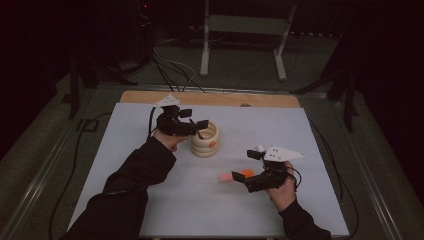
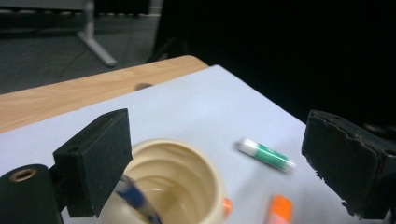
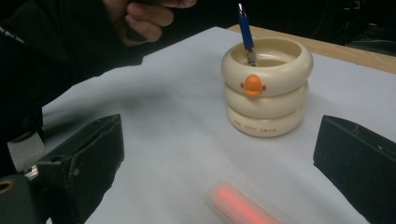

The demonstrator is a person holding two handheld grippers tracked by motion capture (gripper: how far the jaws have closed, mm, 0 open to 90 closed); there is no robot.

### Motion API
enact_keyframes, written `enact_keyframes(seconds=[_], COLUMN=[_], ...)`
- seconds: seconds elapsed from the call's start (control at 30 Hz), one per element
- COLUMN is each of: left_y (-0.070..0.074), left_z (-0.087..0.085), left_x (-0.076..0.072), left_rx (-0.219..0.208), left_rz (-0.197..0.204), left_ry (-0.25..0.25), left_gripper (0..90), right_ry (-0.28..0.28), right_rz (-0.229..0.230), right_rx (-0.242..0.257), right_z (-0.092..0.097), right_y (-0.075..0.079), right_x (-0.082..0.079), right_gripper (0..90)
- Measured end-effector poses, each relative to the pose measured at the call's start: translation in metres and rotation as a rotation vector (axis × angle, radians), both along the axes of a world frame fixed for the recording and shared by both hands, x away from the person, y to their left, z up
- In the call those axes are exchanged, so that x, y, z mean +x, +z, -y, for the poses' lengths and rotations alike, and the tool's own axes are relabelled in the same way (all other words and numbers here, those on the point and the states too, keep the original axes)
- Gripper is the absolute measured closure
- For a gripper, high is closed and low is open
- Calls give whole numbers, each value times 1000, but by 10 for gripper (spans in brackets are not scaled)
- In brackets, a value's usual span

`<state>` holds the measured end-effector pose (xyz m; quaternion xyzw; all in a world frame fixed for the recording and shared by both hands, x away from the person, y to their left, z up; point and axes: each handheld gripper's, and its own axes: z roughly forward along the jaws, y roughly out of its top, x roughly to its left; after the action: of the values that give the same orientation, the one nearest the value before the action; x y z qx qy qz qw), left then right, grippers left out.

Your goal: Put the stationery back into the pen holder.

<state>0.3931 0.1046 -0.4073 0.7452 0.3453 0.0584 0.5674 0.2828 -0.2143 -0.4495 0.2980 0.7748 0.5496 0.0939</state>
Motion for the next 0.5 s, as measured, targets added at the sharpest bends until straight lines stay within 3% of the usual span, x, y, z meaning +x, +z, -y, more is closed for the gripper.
enact_keyframes(seconds=[0.1, 0.33, 0.5], left_y=[3, 2, -6], left_z=[1, 4, 8], left_x=[-10, -30, -44], left_rx=[-3, -65, -56], left_rz=[29, 44, 58], left_ry=[-45, -179, -227], left_gripper=[73, 73, 73], right_ry=[-6, -27, -39], right_rz=[0, 14, 20], right_rx=[11, 36, 44], right_z=[3, 11, 14], right_y=[3, 9, 11], right_x=[0, 1, 1], right_gripper=[17, 17, 17])
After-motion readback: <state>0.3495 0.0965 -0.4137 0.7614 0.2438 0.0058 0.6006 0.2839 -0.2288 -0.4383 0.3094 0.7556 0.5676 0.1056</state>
